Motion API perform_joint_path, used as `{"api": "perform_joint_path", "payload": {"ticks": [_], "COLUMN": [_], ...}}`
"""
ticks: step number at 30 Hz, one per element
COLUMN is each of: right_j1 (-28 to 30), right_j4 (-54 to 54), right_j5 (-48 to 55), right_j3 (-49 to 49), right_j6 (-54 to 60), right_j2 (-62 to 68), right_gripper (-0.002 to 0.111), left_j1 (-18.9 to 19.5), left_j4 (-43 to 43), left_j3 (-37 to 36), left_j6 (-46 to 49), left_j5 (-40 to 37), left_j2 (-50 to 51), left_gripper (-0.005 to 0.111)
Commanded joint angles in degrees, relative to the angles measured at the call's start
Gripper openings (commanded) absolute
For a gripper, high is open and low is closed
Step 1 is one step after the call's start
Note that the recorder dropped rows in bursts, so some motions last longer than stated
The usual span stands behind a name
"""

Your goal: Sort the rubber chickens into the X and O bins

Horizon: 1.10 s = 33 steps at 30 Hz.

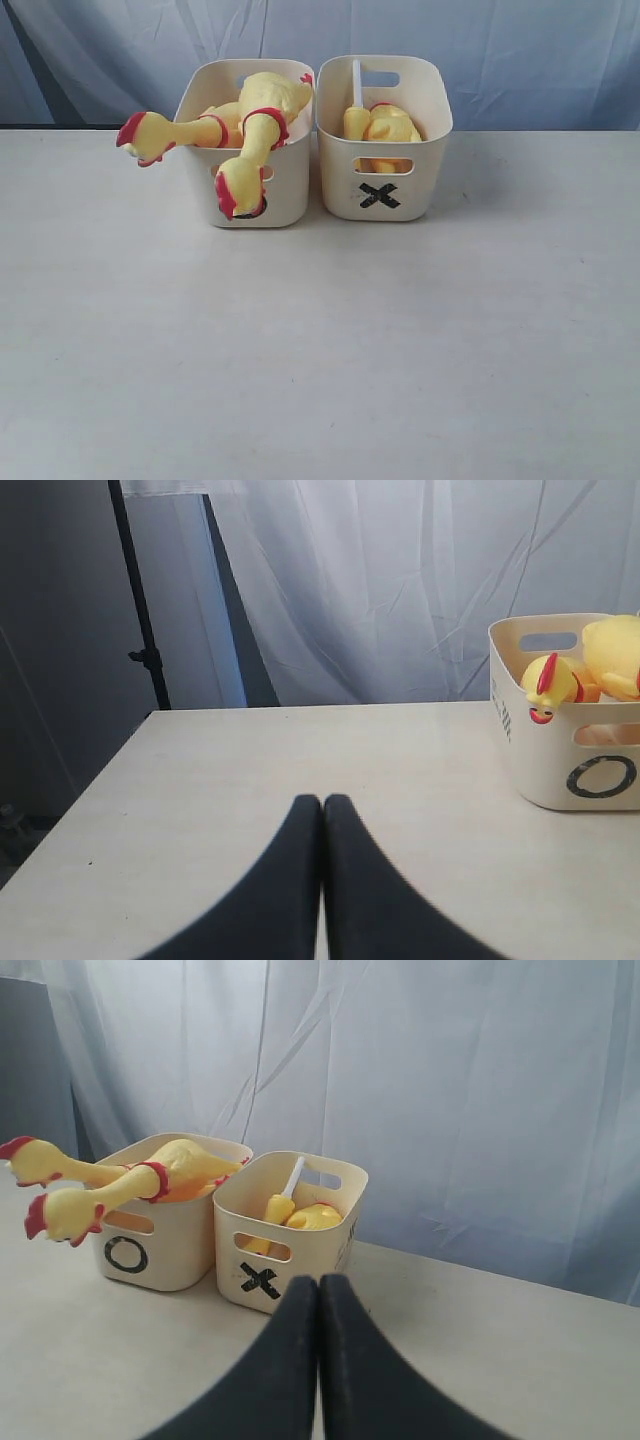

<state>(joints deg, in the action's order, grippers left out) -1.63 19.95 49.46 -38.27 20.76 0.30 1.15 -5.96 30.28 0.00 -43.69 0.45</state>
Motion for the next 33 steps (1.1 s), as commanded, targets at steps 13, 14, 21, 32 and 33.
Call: {"api": "perform_joint_path", "payload": {"ticks": [13, 14, 21, 32, 33], "right_j1": [-0.1, -0.1, -0.1, -0.1, -0.1], "right_j4": [-0.1, -0.2, -13.3, -18.4, -18.4], "right_j5": [-2.6, -4.8, -29.5, -73.2, -73.2], "right_j3": [0.3, 0.3, 0.3, 13.4, 14.7], "right_j6": [0.0, 0.0, 0.0, 0.0, 0.0], "right_j2": [-0.3, -0.3, -0.3, -0.3, -0.3], "right_gripper": [0.0, 0.0, 0.0, 0.0, 0.0], "left_j1": [0.3, 0.3, 0.3, 0.3, 0.3], "left_j4": [-0.1, -0.1, -0.1, 0.4, 0.4], "left_j3": [-0.1, -0.1, -0.1, -0.1, -0.1], "left_j6": [0.0, 0.0, 0.0, 0.0, 0.0], "left_j5": [0.1, 0.2, 0.5, 9.7, 13.5], "left_j2": [-0.5, -0.5, -0.5, -0.5, -0.5], "left_gripper": [0.0, 0.0, 0.0, 0.0, 0.0]}}
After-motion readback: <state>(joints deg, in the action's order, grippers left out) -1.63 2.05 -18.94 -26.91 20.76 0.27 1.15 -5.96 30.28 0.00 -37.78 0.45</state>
